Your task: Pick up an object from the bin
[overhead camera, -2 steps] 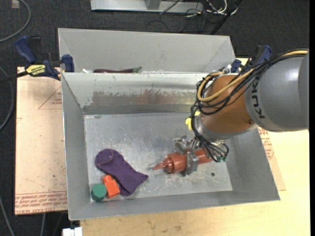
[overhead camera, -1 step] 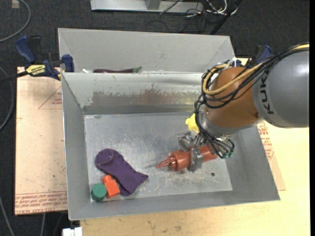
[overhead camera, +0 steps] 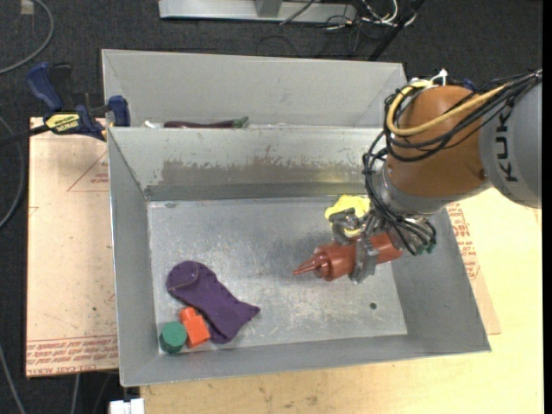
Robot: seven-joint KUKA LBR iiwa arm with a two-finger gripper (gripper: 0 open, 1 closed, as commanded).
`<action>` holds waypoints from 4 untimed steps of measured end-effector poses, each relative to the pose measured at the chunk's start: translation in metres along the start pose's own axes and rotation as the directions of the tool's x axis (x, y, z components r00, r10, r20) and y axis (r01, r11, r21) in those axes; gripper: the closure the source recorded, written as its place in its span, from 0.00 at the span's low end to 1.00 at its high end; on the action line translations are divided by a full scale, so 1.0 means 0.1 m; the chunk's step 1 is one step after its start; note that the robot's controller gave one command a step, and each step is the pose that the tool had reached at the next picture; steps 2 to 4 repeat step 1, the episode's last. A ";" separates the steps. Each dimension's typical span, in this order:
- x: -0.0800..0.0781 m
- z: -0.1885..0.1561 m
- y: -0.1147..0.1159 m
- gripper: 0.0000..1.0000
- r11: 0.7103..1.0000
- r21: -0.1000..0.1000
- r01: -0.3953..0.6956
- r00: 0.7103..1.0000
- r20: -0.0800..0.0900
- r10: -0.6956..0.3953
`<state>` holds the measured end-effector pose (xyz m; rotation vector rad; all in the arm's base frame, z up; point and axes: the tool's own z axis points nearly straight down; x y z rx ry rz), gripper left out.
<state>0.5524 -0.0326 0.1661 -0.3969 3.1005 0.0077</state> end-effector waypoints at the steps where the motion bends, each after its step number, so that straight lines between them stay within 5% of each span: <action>1: 0.01 -0.46 0.05 1.00 0.996 0.001 -0.086 0.996 -0.008 0.086; 4: 0.01 -0.46 0.05 1.00 0.996 0.001 -0.086 0.996 -0.008 0.086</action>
Offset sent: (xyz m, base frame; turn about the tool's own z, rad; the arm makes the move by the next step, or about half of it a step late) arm 0.0090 0.0167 0.1125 0.0315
